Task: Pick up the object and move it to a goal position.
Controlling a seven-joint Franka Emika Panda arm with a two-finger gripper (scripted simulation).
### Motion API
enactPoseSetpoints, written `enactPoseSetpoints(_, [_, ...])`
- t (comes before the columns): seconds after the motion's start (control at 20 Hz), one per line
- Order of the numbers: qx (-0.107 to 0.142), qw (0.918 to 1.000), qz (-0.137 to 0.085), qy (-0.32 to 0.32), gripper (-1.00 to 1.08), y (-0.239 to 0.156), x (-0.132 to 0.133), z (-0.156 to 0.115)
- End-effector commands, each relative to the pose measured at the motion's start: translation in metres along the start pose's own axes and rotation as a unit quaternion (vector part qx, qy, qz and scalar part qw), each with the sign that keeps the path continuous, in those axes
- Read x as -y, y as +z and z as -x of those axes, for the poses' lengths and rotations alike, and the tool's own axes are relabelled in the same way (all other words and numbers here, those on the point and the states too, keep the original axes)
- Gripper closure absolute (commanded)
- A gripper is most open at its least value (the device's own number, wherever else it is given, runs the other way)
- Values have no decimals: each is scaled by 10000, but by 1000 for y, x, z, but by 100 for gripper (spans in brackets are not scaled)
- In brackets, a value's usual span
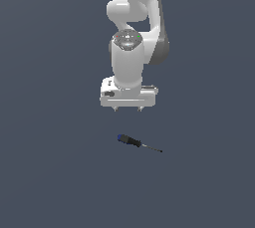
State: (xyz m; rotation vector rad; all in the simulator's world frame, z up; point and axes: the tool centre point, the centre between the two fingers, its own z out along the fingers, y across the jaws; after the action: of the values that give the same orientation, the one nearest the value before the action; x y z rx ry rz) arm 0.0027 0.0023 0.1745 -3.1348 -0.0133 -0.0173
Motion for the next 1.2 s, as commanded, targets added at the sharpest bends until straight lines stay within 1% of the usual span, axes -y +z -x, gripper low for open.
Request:
enactPoseSetpoints(0.0, [0, 10000, 0, 0, -92, 0, 0, 0])
enactPoseSetpoints(0.15, [1, 10000, -14, -39, -92, 1, 5, 0])
enactPoseSetpoints(0.35, [7, 9998, -70, -192, -92, 6, 25, 2])
enactPoseSetpoints(0.5, [10, 9996, -93, -265, -92, 9, 34, 3])
enactPoseSetpoints(0.85, [10, 9996, -89, -270, -92, 8, 33, 3])
enactPoseSetpoints(1.15, [14, 9986, -74, -517, -92, 12, 34, -1])
